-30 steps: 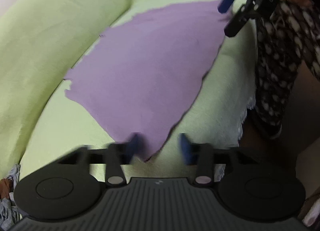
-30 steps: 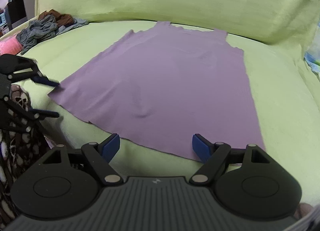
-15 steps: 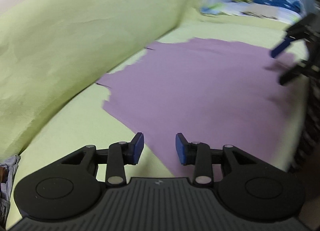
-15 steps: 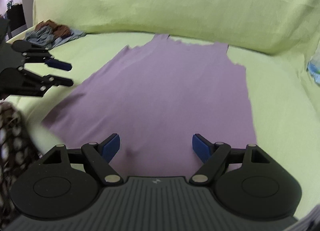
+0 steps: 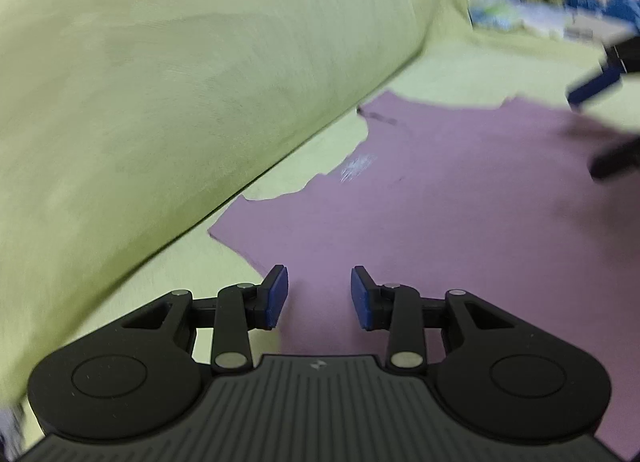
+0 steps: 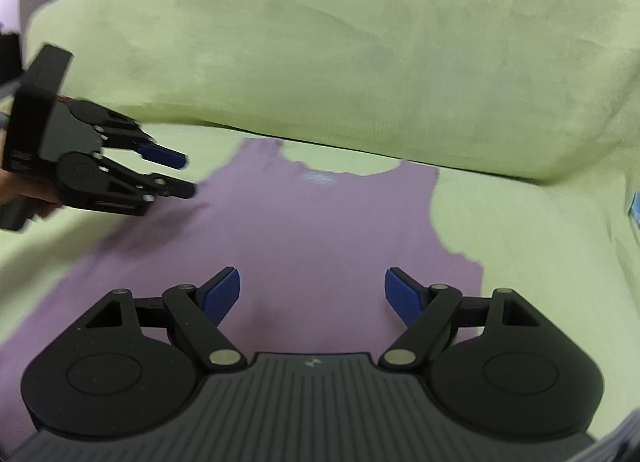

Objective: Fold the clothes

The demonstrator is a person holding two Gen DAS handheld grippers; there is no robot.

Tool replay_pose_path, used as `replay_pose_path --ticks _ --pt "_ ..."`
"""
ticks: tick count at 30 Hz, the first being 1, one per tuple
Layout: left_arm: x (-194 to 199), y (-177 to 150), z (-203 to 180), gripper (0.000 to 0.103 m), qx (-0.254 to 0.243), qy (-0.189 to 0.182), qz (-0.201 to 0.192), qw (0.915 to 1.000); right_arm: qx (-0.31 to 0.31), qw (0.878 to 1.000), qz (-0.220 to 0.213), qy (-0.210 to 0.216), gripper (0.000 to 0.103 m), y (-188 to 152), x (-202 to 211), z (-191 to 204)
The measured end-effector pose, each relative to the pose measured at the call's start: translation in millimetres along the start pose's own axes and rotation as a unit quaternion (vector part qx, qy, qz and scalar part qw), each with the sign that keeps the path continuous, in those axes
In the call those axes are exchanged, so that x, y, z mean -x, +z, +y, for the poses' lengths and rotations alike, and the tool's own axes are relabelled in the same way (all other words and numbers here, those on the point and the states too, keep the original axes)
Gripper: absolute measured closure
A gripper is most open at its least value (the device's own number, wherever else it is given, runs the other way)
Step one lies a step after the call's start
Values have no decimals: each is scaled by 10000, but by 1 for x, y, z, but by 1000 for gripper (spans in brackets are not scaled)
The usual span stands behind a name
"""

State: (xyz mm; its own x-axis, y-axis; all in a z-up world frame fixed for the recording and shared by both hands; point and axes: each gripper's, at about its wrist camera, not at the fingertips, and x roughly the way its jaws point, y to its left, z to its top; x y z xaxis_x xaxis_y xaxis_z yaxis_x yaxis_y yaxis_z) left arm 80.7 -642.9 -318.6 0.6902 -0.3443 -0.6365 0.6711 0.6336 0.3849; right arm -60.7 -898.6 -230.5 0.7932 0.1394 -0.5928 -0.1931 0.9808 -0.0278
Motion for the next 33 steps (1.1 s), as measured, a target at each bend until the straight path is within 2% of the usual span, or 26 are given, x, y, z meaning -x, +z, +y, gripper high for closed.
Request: replay_pose_path --ticks 2,7,9,11,13,16,18,21,24,26,30,33 --pt "-17 5 8 61 45 -3 -42 10000 -218 9998 -8 1 26 7 -21 -13" --pt "-49 28 35 61 812 -340 -289 9957 -951 9950 -236 209 26 16 -52 -45" --pt "-57 49 28 61 630 -654 -418 9950 -1252 9914 -311 237 26 10 -56 -53" --pt "-63 68 16 61 293 -812 -514 9949 -1450 9891 -117 226 26 -2 -63 -58" --pt "-76 94 -3 60 -148 -876 -601 9942 -1239 9922 1 153 26 -9 -63 -54" --pt "-100 127 -23 60 -537 -977 -627 9918 -997 9949 -8 160 26 -9 -57 -46" --pt "-120 143 -31 60 -632 -1105 -557 9903 -1007 9941 -106 396 26 -8 -54 -46" --pt "-144 155 -38 60 -710 -1261 -404 9887 -701 9956 -130 616 26 1 -58 -47" --pt "-163 163 -41 60 -632 -1810 -336 9809 -550 9954 25 781 26 6 -70 -57" --pt "-178 169 -41 60 -563 -2168 -294 9742 -691 9953 94 667 26 1 -73 -63" --pt "-202 179 -30 56 -12 -2374 -268 9710 -463 9968 117 640 26 -7 -68 -61" --pt "-189 176 -20 56 264 -2240 -314 9737 -550 9963 69 664 26 -8 -67 -64"
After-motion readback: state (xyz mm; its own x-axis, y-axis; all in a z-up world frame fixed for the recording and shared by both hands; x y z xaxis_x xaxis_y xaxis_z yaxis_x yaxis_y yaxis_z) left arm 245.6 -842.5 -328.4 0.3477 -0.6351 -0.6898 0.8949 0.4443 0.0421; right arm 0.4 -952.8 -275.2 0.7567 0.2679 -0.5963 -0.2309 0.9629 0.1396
